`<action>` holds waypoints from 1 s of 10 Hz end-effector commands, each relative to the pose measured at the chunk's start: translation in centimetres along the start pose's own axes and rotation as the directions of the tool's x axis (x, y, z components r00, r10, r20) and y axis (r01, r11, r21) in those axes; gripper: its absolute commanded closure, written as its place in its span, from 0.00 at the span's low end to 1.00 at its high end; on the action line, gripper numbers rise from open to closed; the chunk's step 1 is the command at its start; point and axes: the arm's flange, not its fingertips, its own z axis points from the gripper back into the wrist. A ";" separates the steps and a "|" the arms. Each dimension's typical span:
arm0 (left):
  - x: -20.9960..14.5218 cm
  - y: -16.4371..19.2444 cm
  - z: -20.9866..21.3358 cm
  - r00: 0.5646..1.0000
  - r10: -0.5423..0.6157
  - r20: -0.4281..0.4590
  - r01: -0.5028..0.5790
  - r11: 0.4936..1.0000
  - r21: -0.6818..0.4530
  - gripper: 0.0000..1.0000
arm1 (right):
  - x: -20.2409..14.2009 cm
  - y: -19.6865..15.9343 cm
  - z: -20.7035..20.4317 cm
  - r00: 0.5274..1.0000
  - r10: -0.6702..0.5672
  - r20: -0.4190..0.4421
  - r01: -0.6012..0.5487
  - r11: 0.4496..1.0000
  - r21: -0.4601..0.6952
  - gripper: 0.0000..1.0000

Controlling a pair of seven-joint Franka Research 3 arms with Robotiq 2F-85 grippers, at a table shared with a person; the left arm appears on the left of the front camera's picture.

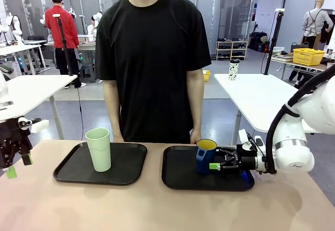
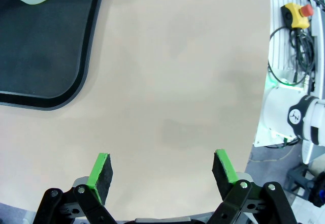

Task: Sort and store the cups by type.
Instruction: Pick up the Handle plastic cup and place it into the empty Flat Tray.

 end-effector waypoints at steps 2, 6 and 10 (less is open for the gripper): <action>-0.1 0.0 0.1 1.000 -0.008 -0.003 0.008 1.000 0.002 0.00 | 1.5 1.9 2.6 1.000 -0.010 -0.019 0.009 0.997 -0.080 0.00; -0.1 0.0 0.1 1.000 -0.008 -0.003 0.008 1.000 0.002 0.00 | 4.7 4.8 7.1 0.985 -0.079 -0.153 0.056 0.987 -0.149 0.00; -0.1 0.0 0.1 1.000 -0.008 -0.003 0.008 1.000 0.002 0.00 | 5.7 5.8 9.2 0.977 -0.103 -0.185 0.062 0.974 -0.217 0.00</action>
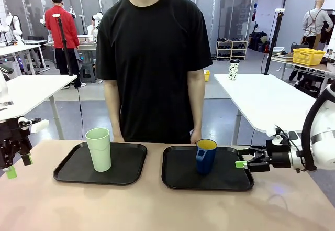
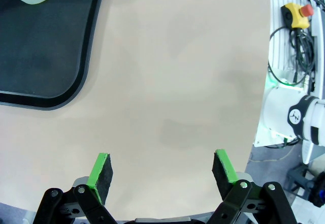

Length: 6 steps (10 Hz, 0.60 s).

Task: Sort and store the cups by type.
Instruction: Pick up the Handle plastic cup and place it into the empty Flat Tray.

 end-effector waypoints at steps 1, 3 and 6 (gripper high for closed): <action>-0.1 0.0 0.1 1.000 -0.008 -0.003 0.008 1.000 0.002 0.00 | -0.1 -0.1 -0.4 1.000 0.005 0.009 -0.005 1.000 0.015 0.00; -0.1 0.0 0.1 1.000 -0.008 -0.003 0.008 1.000 0.002 0.00 | -0.1 -0.1 -0.4 1.000 0.005 0.009 -0.005 1.000 0.015 0.00; -0.1 0.0 0.1 1.000 -0.008 -0.003 0.008 1.000 0.002 0.00 | -0.1 -0.1 -0.4 1.000 0.005 0.009 -0.005 1.000 0.015 0.00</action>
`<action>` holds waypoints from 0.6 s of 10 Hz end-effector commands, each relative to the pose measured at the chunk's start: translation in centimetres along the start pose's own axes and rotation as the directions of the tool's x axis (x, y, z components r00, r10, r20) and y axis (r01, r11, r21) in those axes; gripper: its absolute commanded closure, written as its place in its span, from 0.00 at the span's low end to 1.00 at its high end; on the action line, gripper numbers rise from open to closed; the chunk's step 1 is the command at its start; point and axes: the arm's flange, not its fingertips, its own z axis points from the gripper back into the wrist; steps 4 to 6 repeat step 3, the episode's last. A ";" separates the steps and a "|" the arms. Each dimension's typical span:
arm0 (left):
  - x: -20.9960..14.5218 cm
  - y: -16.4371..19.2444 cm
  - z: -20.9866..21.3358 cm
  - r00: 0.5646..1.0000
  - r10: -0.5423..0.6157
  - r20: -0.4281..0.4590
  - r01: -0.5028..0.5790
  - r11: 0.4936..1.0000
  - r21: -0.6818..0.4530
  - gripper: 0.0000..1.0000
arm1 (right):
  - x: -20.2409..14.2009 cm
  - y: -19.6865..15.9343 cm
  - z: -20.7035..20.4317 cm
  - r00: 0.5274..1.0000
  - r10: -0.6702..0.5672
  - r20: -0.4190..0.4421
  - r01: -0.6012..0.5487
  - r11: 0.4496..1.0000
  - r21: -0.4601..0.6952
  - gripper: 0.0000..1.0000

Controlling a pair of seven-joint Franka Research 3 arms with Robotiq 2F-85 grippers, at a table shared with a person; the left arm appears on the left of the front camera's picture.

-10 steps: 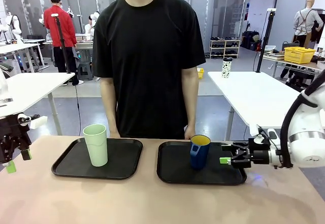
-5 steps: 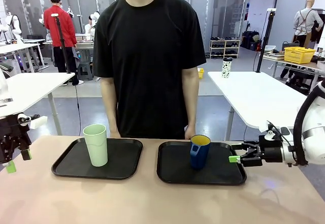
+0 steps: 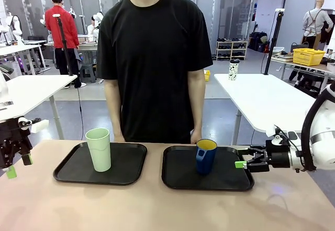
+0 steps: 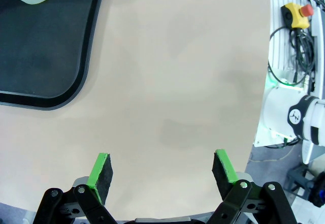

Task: Sort and store the cups by type.
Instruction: Pick up the Handle plastic cup and place it into the empty Flat Tray.

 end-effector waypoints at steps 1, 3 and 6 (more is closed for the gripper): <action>-0.1 0.0 0.1 1.000 -0.008 -0.003 0.008 1.000 0.002 0.00 | -0.1 -0.1 -0.1 1.000 0.006 0.006 -0.006 1.000 0.007 0.00; -0.1 0.0 0.1 1.000 -0.008 -0.003 0.008 1.000 0.002 0.00 | -0.1 -0.1 -0.1 1.000 0.006 0.006 -0.006 1.000 0.007 0.00; -0.1 0.0 0.1 1.000 -0.008 -0.003 0.008 1.000 0.002 0.00 | -0.1 -0.1 -0.1 1.000 0.006 0.006 -0.006 1.000 0.007 0.00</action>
